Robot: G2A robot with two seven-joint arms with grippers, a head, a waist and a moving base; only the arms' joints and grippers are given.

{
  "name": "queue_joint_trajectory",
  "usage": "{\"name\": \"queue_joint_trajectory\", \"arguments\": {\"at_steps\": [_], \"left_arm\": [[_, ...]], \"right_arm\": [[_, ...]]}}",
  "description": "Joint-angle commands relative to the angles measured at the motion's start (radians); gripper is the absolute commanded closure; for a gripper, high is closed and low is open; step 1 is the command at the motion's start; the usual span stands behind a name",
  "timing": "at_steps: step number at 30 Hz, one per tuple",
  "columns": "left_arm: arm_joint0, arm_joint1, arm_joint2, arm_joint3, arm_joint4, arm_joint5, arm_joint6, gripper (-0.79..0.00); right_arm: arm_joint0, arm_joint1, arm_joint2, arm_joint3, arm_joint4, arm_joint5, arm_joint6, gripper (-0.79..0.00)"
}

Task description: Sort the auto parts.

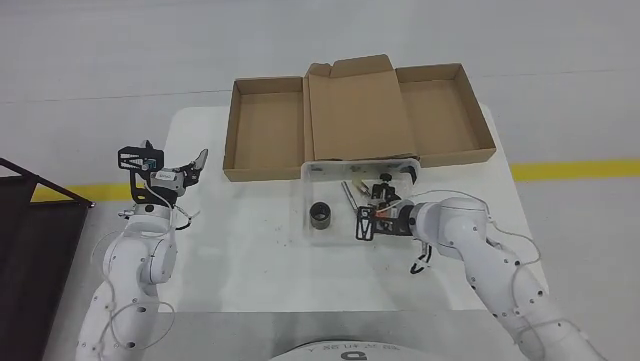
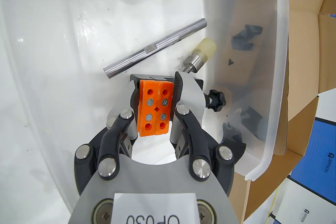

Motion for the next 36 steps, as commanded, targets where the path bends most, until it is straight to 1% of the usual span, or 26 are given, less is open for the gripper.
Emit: {"name": "queue_joint_trajectory", "arguments": {"at_steps": [1,2,4,7,10,15,21,25,30,31,32,34,36], "left_arm": [[0.000,0.000,0.000,0.000,0.000,0.000,0.000,-0.785],[0.000,0.000,0.000,0.000,0.000,0.000,0.000,-0.785],[0.000,0.000,0.000,0.000,0.000,0.000,0.000,-0.785],[0.000,0.000,0.000,0.000,0.000,0.000,0.000,-0.785],[0.000,0.000,0.000,0.000,0.000,0.000,0.000,-0.785],[0.000,0.000,0.000,0.000,0.000,0.000,0.000,-0.785],[0.000,0.000,0.000,0.000,0.000,0.000,0.000,-0.785],[0.000,0.000,0.000,0.000,0.000,0.000,0.000,-0.785],[0.000,0.000,0.000,0.000,0.000,0.000,0.000,-0.785],[0.000,0.000,0.000,0.000,0.000,0.000,0.000,-0.785],[0.000,0.000,0.000,0.000,0.000,0.000,0.000,-0.785],[0.000,0.000,0.000,0.000,0.000,0.000,0.000,-0.785],[0.000,0.000,0.000,0.000,0.000,0.000,0.000,-0.785]], "right_arm": [[0.005,0.000,-0.005,0.002,0.001,0.004,0.008,-0.200],[0.007,-0.001,-0.007,0.003,0.003,0.005,0.010,-0.175],[0.012,-0.001,-0.010,0.006,0.007,0.006,0.014,0.000],[0.018,0.000,-0.007,0.002,0.018,0.012,0.001,0.000],[0.012,0.005,0.018,-0.024,0.043,0.013,-0.052,0.000],[-0.026,0.019,0.095,-0.069,0.084,0.003,-0.191,0.000],[-0.067,0.034,0.179,-0.085,0.127,0.000,-0.364,0.000],[-0.084,0.042,0.249,-0.076,0.212,-0.002,-0.491,0.000],[-0.101,0.055,0.391,-0.057,0.373,-0.061,-0.638,0.000],[-0.102,0.057,0.417,-0.053,0.390,-0.051,-0.640,0.000],[-0.099,0.057,0.438,-0.054,0.395,-0.016,-0.624,0.000],[-0.080,0.057,0.445,-0.045,0.422,0.031,-0.581,0.000],[-0.030,0.055,0.433,-0.009,0.462,0.062,-0.526,0.000]]}}
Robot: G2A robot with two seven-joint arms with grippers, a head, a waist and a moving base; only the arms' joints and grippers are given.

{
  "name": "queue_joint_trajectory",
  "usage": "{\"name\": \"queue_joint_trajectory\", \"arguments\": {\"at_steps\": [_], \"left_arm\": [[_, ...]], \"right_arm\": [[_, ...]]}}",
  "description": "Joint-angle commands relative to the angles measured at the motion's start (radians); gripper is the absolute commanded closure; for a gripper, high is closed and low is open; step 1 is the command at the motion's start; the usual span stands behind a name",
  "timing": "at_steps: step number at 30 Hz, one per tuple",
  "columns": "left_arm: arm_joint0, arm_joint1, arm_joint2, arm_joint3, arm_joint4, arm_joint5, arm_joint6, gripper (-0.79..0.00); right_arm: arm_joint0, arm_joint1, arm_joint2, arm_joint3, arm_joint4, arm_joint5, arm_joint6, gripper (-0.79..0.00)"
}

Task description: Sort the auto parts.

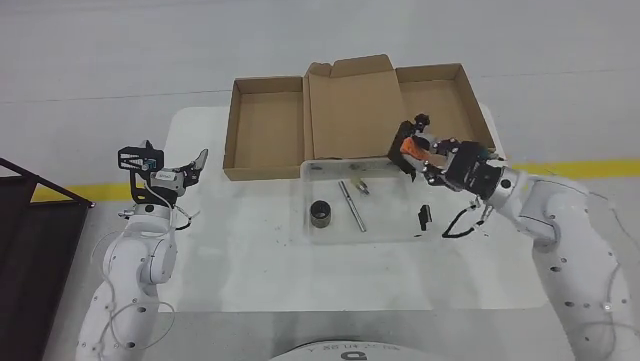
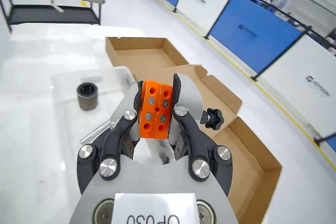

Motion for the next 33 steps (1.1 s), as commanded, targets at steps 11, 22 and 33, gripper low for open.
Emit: {"name": "queue_joint_trajectory", "arguments": {"at_steps": [11,22,33], "left_arm": [[0.000,0.000,0.000,0.000,0.000,0.000,0.000,-0.785],[0.000,0.000,0.000,0.000,0.000,0.000,0.000,-0.785],[0.000,0.000,0.000,0.000,0.000,0.000,0.000,-0.785]], "right_arm": [[0.388,-0.042,-0.266,0.468,0.138,0.225,0.345,0.000],[0.485,-0.073,-0.375,0.652,0.067,0.425,0.347,0.000],[0.449,-0.074,-0.369,0.607,0.042,0.489,0.322,-0.785]]}}
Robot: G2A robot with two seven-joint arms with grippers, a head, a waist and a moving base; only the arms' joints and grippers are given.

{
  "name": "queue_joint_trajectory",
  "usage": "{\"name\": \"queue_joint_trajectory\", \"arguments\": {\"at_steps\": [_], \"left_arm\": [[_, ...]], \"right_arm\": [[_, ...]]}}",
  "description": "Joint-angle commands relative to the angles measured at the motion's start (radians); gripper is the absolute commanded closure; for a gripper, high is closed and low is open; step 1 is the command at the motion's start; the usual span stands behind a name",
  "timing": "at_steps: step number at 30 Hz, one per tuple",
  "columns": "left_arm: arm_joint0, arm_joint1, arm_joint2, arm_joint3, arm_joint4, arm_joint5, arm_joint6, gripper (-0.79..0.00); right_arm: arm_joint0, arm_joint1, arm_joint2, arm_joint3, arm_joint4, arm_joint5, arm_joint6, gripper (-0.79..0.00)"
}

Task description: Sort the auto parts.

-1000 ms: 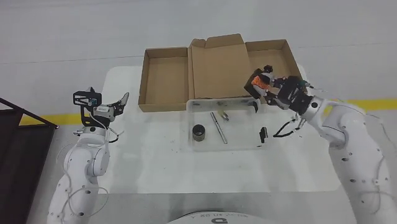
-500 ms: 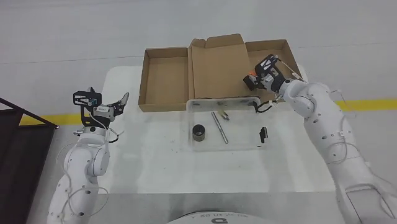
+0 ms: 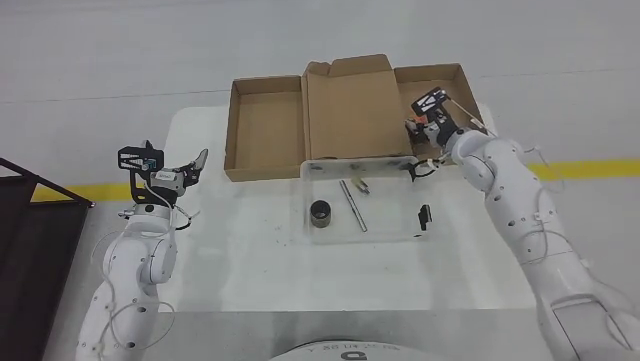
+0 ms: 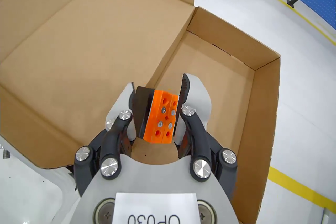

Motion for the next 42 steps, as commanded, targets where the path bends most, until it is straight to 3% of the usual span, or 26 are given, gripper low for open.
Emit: {"name": "queue_joint_trajectory", "arguments": {"at_steps": [1,8,16,23,35,42], "left_arm": [[0.000,0.000,0.000,0.000,0.000,0.000,0.000,-0.785],[0.000,0.000,0.000,0.000,0.000,0.000,0.000,-0.785],[0.000,0.000,0.000,0.000,0.000,0.000,0.000,-0.785],[0.000,0.000,0.000,0.000,0.000,0.000,0.000,-0.785],[0.001,0.000,-0.005,-0.003,0.002,0.002,0.004,-0.785],[0.145,0.008,-0.104,-0.163,0.120,-0.002,0.023,-0.785]], "right_arm": [[-0.014,0.002,0.012,-0.018,0.001,0.003,-0.013,-0.785],[-0.122,0.021,0.089,-0.163,0.023,-0.060,-0.095,-0.785],[-0.316,0.046,0.162,-0.394,-0.004,-0.222,-0.234,-0.785],[-0.444,0.062,0.226,-0.472,-0.044,-0.296,-0.363,-0.785],[-0.449,0.063,0.230,-0.473,-0.046,-0.298,-0.368,-0.785],[-0.449,0.063,0.230,-0.473,-0.046,-0.298,-0.368,-0.785]]}}
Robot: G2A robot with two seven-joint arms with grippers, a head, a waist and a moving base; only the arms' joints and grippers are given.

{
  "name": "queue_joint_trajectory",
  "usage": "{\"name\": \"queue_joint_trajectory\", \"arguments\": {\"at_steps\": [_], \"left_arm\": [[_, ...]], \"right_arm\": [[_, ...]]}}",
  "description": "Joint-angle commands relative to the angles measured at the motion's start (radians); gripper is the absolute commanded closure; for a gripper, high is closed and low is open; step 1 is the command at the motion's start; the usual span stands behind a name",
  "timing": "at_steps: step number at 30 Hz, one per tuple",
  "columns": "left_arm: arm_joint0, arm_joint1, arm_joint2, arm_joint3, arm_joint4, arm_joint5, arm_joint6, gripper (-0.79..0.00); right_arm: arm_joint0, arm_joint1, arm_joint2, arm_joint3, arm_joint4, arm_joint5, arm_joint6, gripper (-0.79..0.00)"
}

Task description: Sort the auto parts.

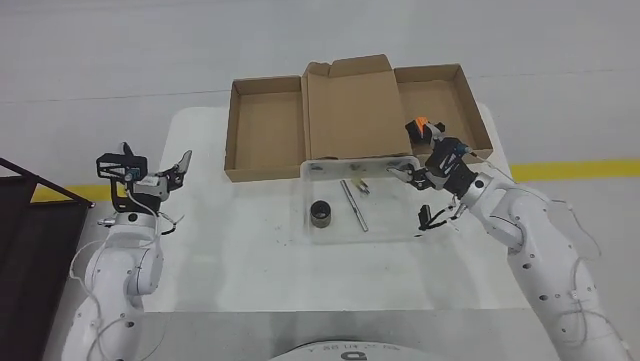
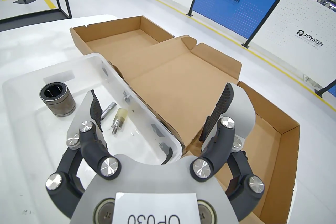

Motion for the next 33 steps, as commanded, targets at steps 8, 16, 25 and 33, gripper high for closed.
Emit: {"name": "queue_joint_trajectory", "arguments": {"at_steps": [8,16,25,33], "left_arm": [[0.042,0.000,-0.023,-0.058,-0.017,-0.015,-0.032,-0.785],[0.085,0.003,0.038,-0.165,0.277,-0.010,-0.044,-0.785],[0.046,0.013,0.264,-0.258,0.515,-0.365,-0.197,-0.785],[-0.050,0.002,0.405,-0.256,0.517,-0.425,-0.305,-0.785]], "right_arm": [[0.000,0.000,0.000,0.000,0.000,0.000,0.000,-0.785],[0.000,0.000,0.000,0.000,0.000,0.000,0.000,-0.785],[0.000,0.000,0.000,0.000,0.000,0.000,0.000,-0.785],[0.000,0.000,0.000,0.000,0.000,0.000,0.000,-0.785]]}}
